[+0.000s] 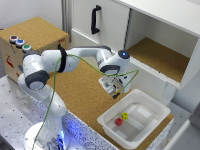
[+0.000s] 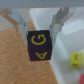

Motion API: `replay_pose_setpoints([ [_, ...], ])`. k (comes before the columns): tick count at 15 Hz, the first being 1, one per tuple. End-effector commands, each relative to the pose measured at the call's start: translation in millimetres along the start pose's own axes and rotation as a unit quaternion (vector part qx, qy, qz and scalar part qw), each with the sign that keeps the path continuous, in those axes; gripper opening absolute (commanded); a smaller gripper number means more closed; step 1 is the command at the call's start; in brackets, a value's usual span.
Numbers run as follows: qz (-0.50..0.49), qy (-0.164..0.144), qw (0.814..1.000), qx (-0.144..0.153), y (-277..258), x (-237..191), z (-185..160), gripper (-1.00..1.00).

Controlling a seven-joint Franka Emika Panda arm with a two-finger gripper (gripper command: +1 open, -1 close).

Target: Go towards the white box and store the purple object

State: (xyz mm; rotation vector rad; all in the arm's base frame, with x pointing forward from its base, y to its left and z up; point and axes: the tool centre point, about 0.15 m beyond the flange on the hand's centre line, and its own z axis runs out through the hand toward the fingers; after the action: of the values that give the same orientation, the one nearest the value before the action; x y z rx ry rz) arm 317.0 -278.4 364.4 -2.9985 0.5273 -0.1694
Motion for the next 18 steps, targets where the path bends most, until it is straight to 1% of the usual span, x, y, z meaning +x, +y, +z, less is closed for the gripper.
replay_pose_setpoints([
  [1, 0.043, 0.040, 0.997, -0.048, 60, -4, 2, -1.00],
  [4, 0.060, 0.077, 0.993, -0.068, 71, 3, 13, -1.00],
  [6, 0.062, 0.091, 0.990, -0.086, 72, 11, 22, -1.00],
  [7, 0.062, 0.099, 0.988, -0.097, 71, 18, 24, -1.00],
  [8, 0.064, 0.118, 0.985, -0.108, 69, 23, 23, -1.00],
  [9, 0.059, 0.135, 0.981, -0.128, 63, 29, 20, -1.00],
  [11, 0.051, 0.159, 0.974, -0.150, 57, 39, 19, -1.00],
  [12, 0.039, 0.164, 0.972, -0.165, 53, 49, 23, -1.00],
  [14, 0.023, 0.165, 0.971, -0.170, 46, 68, 40, -1.00],
  [17, 0.011, 0.165, 0.972, -0.170, 39, 90, 64, -1.00],
  [18, 0.001, 0.163, 0.971, -0.176, 34, 98, 69, -1.00],
])
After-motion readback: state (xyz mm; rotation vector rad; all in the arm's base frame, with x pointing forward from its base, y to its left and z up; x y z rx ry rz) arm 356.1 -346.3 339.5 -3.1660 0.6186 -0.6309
